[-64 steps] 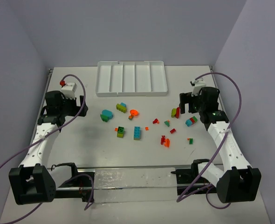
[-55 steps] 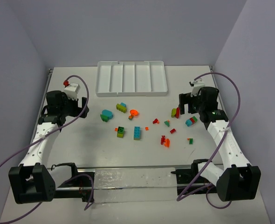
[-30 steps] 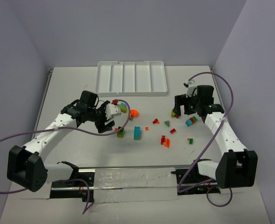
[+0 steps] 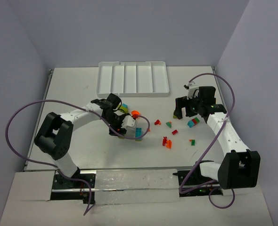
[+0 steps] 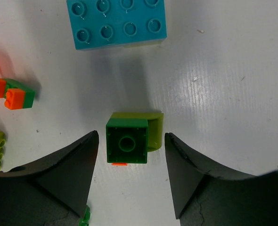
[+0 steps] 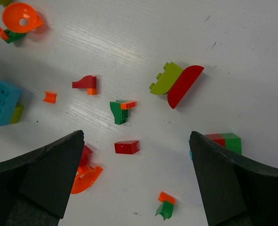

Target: Sort the legos into containers by color

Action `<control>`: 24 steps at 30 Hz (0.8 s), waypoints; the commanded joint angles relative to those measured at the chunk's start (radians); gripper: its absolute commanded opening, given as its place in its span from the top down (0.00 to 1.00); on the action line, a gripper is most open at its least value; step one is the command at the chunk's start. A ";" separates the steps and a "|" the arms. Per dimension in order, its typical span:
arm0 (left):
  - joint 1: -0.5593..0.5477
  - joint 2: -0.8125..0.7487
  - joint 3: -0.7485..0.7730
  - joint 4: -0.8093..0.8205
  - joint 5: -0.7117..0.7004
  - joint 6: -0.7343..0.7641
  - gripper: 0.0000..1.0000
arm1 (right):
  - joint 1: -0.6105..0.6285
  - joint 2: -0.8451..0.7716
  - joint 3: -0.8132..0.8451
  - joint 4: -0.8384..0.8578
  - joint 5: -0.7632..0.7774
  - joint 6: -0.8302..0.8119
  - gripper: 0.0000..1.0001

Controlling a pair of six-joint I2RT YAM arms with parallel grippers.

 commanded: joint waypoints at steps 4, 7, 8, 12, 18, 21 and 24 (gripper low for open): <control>-0.006 0.033 0.041 0.029 -0.014 -0.005 0.40 | -0.002 0.001 0.034 -0.006 -0.017 -0.016 0.00; -0.006 0.042 0.046 0.031 -0.027 -0.003 0.46 | 0.000 0.001 0.039 -0.007 -0.017 -0.016 0.00; -0.006 0.042 0.046 0.031 -0.030 -0.003 0.48 | 0.000 0.001 0.040 -0.009 -0.019 -0.016 0.00; -0.007 0.041 0.055 0.035 -0.032 -0.016 0.61 | 0.002 0.002 0.048 -0.011 -0.016 -0.008 0.00; -0.006 -0.050 0.110 0.056 0.025 -0.153 0.89 | 0.020 -0.004 0.074 0.008 -0.061 0.045 0.00; -0.002 -0.152 0.136 0.156 0.046 -0.367 1.00 | 0.021 0.016 0.121 0.006 -0.194 0.091 0.00; 0.006 -0.214 0.170 0.253 0.046 -0.701 1.00 | 0.032 0.027 0.161 0.037 -0.272 0.159 0.00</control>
